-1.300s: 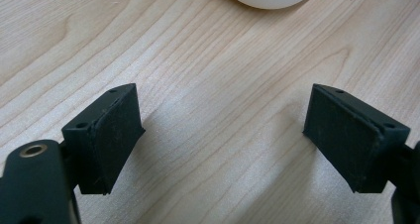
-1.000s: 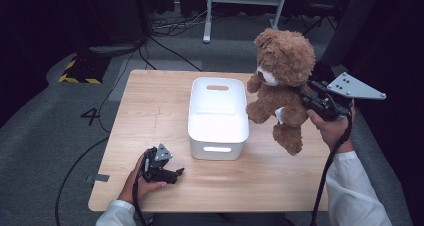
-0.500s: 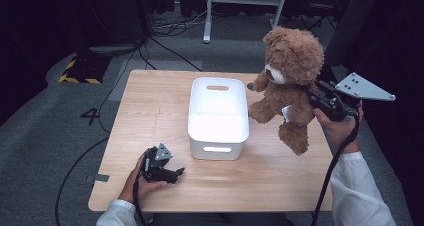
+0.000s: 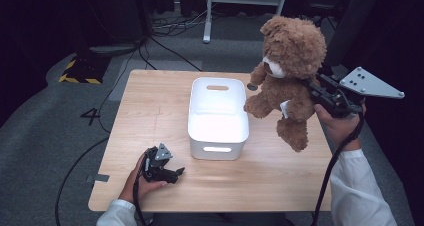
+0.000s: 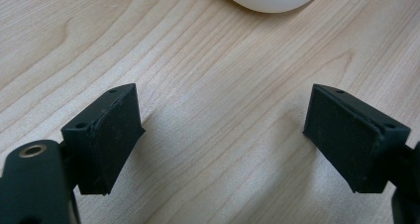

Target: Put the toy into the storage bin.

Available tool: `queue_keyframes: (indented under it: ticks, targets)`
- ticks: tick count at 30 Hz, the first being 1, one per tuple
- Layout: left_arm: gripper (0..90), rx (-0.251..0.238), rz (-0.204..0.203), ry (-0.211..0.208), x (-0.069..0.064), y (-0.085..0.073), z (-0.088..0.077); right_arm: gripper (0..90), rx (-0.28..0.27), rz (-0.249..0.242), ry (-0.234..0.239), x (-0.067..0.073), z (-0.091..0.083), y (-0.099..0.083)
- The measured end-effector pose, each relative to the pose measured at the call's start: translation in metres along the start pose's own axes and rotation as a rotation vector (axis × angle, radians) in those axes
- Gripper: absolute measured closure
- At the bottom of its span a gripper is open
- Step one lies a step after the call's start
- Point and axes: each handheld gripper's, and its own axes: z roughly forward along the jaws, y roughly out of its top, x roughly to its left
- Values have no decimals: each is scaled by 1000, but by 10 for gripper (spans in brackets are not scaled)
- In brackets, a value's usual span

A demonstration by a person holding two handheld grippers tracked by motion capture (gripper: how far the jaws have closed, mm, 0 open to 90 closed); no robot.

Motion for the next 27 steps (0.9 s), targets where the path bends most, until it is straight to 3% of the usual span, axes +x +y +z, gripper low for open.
queue_keyframes:
  ticks: [9,27]
  targets:
    - [148,0,1,0,0,0,0,774,-9,-12,45,18,16,10]
    - [149,0,2,1,0,0,0,773,9,-2,156,57,69,5]
